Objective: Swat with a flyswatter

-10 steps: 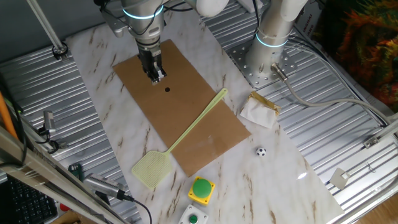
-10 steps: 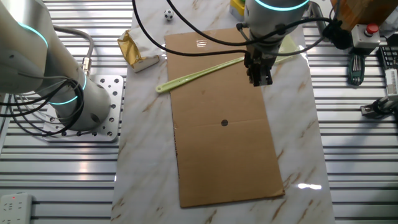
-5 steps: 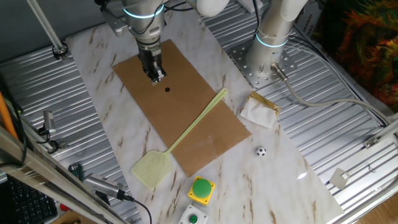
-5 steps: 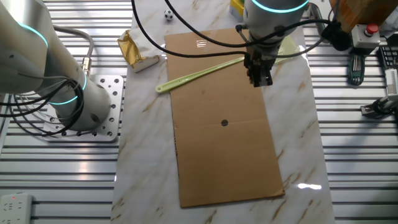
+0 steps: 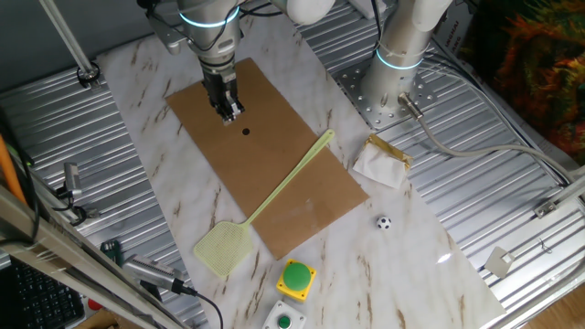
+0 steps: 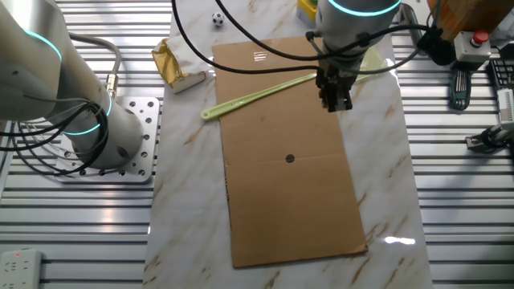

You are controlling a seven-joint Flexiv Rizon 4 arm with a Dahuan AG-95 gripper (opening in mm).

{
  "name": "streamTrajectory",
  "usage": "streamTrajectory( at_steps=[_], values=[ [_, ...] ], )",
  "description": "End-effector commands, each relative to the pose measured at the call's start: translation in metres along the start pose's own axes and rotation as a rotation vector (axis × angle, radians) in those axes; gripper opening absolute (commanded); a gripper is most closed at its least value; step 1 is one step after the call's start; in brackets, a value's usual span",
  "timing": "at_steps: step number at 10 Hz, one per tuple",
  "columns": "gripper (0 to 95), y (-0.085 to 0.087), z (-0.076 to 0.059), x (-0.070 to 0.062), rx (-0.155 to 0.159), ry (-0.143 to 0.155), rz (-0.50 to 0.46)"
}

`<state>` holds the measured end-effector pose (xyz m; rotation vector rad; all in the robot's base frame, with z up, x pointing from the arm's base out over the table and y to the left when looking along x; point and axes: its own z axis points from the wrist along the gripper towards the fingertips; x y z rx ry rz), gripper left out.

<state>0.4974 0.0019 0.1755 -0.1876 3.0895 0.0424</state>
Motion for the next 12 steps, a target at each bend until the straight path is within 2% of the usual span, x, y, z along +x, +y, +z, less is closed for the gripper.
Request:
streamTrajectory(
  at_steps=[1,3,4,7,8,9,10,12],
  values=[
    [0.0,0.000,0.000,0.000,-0.002,0.004,-0.007],
    [0.0,0.000,0.001,0.002,-0.007,0.009,-0.043],
    [0.0,0.011,0.005,0.014,-0.011,-0.010,-0.106],
    [0.0,0.084,0.006,0.031,-0.005,-0.007,-0.172],
    [0.0,0.111,0.012,0.036,-0.008,-0.021,-0.289],
    [0.0,0.106,0.010,0.041,-0.010,-0.024,-0.400],
    [0.0,0.105,0.011,0.046,-0.010,-0.019,-0.441],
    [0.0,0.100,0.016,0.055,0.003,0.007,-0.458]
  ],
)
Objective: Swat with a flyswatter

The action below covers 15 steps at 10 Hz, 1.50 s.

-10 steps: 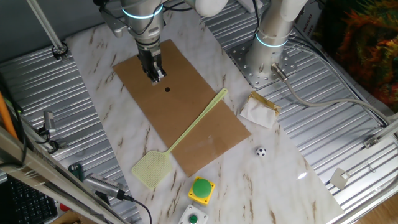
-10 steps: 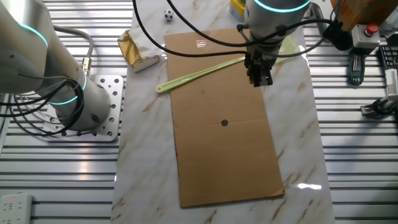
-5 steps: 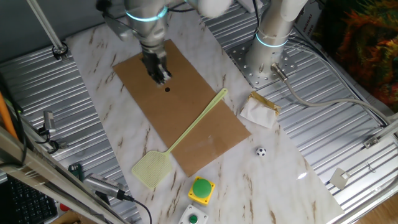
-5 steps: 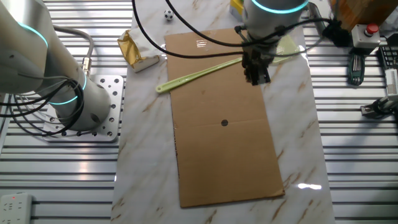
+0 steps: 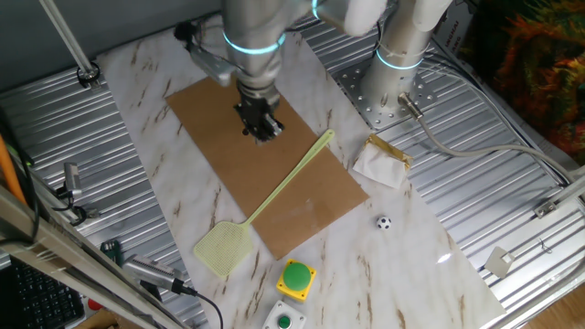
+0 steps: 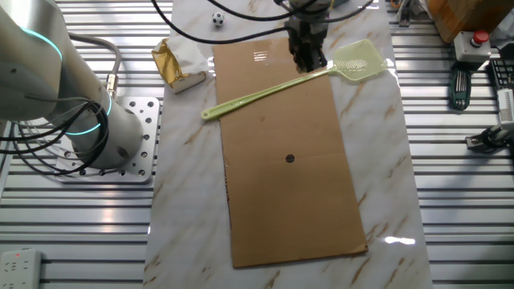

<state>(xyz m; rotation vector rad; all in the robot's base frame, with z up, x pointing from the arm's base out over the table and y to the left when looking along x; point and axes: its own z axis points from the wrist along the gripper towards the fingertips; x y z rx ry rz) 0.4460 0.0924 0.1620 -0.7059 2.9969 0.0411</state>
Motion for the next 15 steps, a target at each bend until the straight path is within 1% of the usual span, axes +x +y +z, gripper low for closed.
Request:
streamTrajectory(
  at_steps=[1,2,5,6,7,8,9,15],
  values=[
    [0.0,0.008,0.007,0.011,0.016,0.029,-0.121],
    [0.0,0.006,0.018,0.011,0.014,0.027,-0.123],
    [0.0,0.002,0.059,0.012,0.010,0.025,-0.112],
    [0.0,0.001,0.076,0.013,0.006,0.019,-0.102],
    [0.0,0.001,0.092,0.013,0.005,0.022,-0.082],
    [0.0,0.002,0.102,0.013,0.007,0.017,-0.088],
    [0.0,0.002,0.104,0.013,0.009,0.019,-0.087],
    [0.0,0.002,0.104,0.014,0.009,0.019,-0.093]
  ],
)
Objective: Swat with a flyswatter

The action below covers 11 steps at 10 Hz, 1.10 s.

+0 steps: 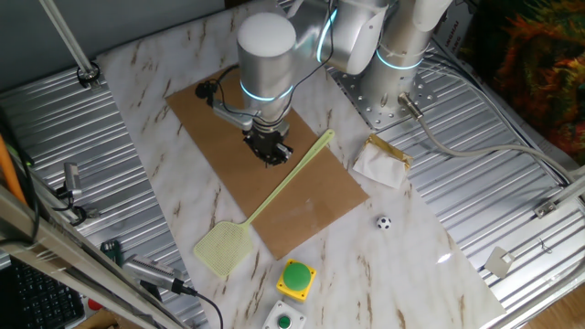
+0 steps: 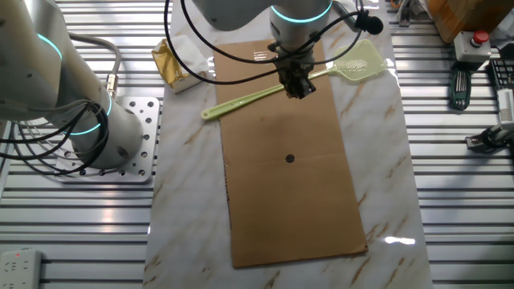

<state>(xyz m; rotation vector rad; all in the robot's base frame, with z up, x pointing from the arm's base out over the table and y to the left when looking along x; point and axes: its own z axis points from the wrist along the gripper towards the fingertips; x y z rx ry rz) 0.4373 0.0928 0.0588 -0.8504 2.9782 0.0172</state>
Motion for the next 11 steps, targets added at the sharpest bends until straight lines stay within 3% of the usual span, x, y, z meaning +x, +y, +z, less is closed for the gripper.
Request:
streamTrajectory(
  at_steps=[1,4,6,9,11],
  values=[
    [0.0,-0.0007,0.0017,-0.0005,-0.001,-0.005,0.002],
    [0.0,-0.0007,0.0017,-0.0005,0.000,-0.010,0.000],
    [0.0,-0.0007,0.0017,-0.0005,0.014,0.010,-0.068],
    [0.0,-0.0007,0.0017,-0.0005,-0.022,0.029,-0.254],
    [0.0,-0.0007,0.0017,-0.0005,-0.034,0.035,-0.272]
  ],
)
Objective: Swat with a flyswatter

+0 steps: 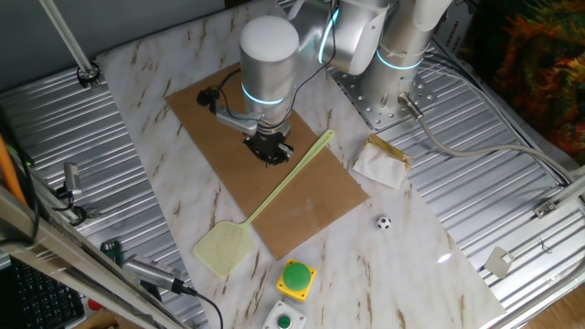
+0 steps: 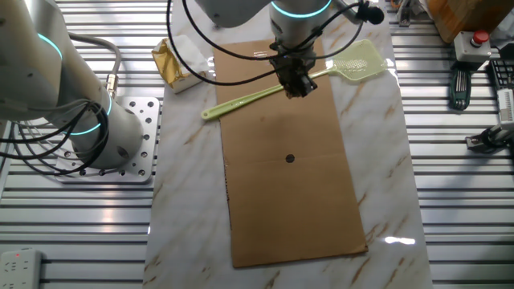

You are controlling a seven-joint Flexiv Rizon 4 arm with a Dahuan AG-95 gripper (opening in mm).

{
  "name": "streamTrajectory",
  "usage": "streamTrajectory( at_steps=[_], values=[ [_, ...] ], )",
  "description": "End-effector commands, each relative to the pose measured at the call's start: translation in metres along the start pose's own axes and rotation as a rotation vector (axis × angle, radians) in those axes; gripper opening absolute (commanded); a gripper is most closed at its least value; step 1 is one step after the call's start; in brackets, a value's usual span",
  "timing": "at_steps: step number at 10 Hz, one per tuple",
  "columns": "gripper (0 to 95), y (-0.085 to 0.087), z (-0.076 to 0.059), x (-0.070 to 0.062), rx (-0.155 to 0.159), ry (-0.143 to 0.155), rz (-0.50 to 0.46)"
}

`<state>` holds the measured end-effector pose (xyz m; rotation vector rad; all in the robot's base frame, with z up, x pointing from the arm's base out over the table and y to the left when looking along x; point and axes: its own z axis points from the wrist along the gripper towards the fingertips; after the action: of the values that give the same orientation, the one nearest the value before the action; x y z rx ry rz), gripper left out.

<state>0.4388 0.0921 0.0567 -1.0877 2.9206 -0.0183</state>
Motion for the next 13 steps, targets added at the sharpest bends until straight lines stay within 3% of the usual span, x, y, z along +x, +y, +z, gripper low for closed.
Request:
streamTrajectory(
  at_steps=[1,5,10,13],
  values=[
    [0.0,0.001,0.000,0.000,-0.054,-0.002,-0.114],
    [0.0,0.003,0.001,0.003,-0.056,-0.008,-0.092],
    [0.0,0.040,0.009,0.050,-0.063,-0.026,-0.031],
    [0.0,0.053,0.008,0.062,-0.063,-0.023,-0.001]
  ],
)
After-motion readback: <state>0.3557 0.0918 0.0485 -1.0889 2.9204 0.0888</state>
